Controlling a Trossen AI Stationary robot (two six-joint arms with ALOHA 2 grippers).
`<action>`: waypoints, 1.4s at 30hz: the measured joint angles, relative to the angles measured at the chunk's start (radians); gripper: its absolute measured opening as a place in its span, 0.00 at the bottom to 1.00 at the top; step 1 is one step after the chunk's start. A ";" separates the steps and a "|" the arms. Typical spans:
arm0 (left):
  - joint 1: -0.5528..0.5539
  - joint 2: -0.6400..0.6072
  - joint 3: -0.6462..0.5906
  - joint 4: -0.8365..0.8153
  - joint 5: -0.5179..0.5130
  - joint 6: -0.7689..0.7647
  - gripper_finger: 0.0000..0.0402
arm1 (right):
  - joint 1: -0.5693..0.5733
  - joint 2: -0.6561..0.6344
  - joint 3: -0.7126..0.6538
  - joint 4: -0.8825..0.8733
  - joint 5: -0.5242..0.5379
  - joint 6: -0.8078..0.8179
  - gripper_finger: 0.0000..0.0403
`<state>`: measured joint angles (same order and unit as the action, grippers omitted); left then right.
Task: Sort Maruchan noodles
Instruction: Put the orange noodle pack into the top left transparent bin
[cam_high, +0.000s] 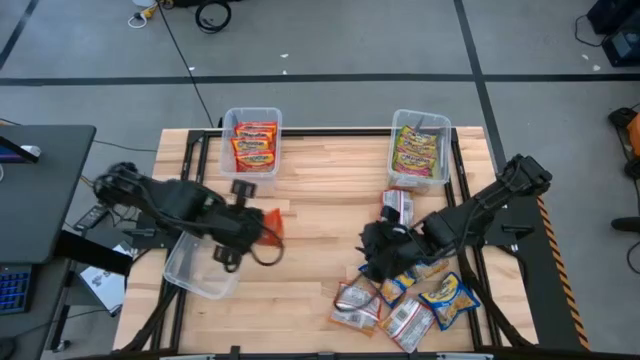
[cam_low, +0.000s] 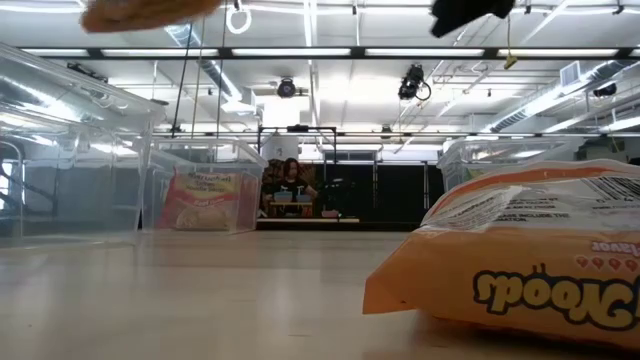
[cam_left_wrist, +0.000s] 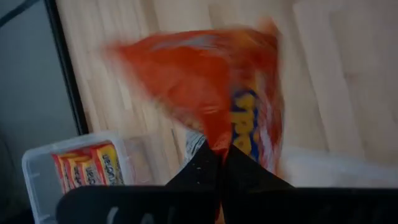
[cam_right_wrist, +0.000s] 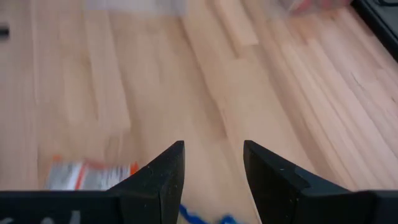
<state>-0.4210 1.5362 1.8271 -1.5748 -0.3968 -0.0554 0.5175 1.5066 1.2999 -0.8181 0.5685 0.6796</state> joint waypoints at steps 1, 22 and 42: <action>0.002 -0.026 -0.025 0.004 -0.006 -0.015 0.01 | -0.015 0.000 0.000 0.022 0.001 0.001 0.42; -0.033 -0.510 -0.419 0.004 -0.176 -0.197 0.01 | -0.166 0.000 0.000 0.215 0.008 0.053 0.42; 0.779 -0.265 -0.409 0.433 -0.186 0.639 0.01 | -0.187 0.000 0.000 0.222 0.008 0.050 0.42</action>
<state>0.3582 1.2708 1.4178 -1.1414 -0.5828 0.5839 0.3307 1.5063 1.2999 -0.5964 0.5760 0.7298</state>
